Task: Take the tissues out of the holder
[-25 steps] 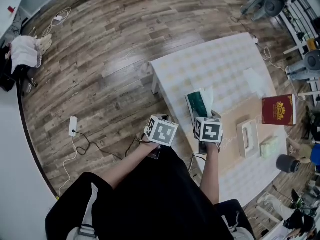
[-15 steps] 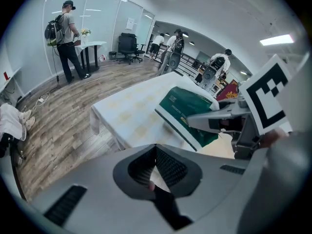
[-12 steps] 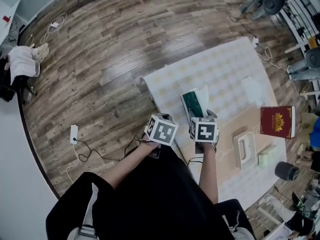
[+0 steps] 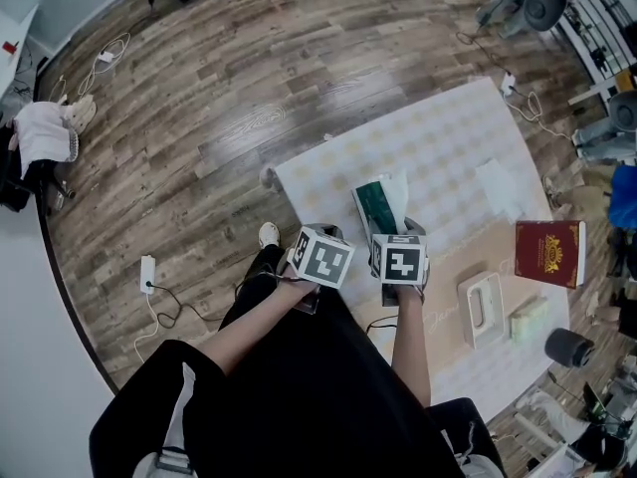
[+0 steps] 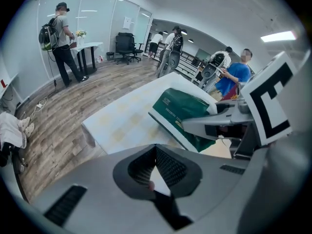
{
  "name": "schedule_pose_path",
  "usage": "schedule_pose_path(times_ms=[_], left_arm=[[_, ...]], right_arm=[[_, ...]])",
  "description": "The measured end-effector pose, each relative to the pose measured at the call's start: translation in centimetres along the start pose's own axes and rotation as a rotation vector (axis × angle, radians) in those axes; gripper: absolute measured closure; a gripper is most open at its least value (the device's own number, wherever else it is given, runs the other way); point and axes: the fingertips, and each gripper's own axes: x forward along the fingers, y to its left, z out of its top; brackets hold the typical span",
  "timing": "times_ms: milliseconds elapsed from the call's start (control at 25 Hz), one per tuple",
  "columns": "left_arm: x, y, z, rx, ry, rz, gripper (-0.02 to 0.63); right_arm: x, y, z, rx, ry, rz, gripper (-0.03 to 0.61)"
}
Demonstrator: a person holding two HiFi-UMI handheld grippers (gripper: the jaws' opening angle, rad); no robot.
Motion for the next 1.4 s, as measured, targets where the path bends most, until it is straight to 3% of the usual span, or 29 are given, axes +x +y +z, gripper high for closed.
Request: schedule_pose_path(times_ms=[160,360,960,1400], left_arm=[[0.8,0.1,0.2,0.042,0.016,-0.019,0.613],[2.2,-1.4,3.5,0.102,0.048,-0.051,0.613],[6.8,-0.1,10.3,0.249,0.15,-0.157,0.613],[9.0,0.7,13.3,0.33,0.223,-0.229,0.613]], right_arm=[[0.4,-0.4,-0.2,0.051,-0.013,-0.03,0.347],[0.4,-3.7,1.0,0.133,-0.012,-0.083,0.347],[3.8,-7.6,2.8,0.313,0.013,-0.276,0.347],[5.2,-7.7,3.7,0.306,0.072,-0.332,0.345]])
